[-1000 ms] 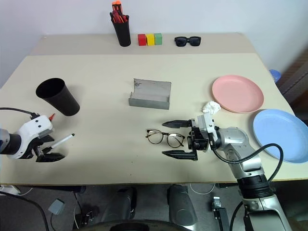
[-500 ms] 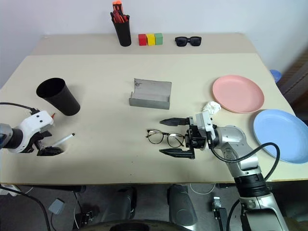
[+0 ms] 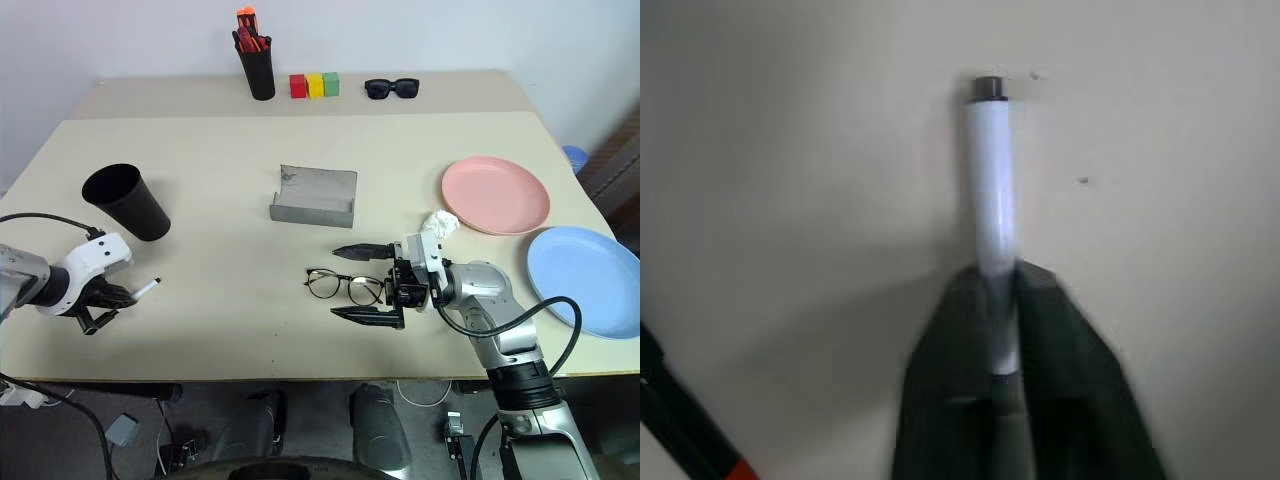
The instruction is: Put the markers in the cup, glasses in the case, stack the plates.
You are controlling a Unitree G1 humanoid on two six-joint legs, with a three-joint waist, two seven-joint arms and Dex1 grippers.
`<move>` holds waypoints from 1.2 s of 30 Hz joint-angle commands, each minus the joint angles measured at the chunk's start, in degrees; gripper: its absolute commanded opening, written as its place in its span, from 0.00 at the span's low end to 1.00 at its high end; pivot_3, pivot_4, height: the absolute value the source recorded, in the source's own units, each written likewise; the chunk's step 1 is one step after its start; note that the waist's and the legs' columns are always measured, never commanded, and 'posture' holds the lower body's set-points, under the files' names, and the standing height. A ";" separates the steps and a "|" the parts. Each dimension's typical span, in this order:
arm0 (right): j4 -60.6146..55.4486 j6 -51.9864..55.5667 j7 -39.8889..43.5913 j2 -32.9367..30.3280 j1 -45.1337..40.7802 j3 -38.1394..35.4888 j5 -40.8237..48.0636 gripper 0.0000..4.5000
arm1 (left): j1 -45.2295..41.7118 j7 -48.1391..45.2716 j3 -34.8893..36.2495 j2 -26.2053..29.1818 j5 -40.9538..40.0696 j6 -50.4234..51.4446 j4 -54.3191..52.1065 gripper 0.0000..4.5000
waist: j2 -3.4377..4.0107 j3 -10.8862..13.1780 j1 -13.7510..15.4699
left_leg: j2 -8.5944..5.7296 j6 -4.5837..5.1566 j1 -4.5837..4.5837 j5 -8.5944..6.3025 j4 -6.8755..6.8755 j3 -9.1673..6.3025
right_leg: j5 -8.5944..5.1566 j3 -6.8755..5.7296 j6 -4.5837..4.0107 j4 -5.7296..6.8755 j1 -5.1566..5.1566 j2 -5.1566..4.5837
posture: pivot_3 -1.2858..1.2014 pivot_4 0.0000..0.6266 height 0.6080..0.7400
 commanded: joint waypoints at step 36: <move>18.11 -16.93 -4.27 12.81 -9.72 -3.42 -4.42 1.00 | -9.15 59.58 24.35 -40.34 14.27 -23.65 -11.42 0.05 | -0.59 0.26 0.00 | -0.01 -0.11 -0.24 0.06 0.14 -0.22 | 0.17 -0.11 0.22 -0.03 -0.06 0.01 | 0.52 0.24 1.00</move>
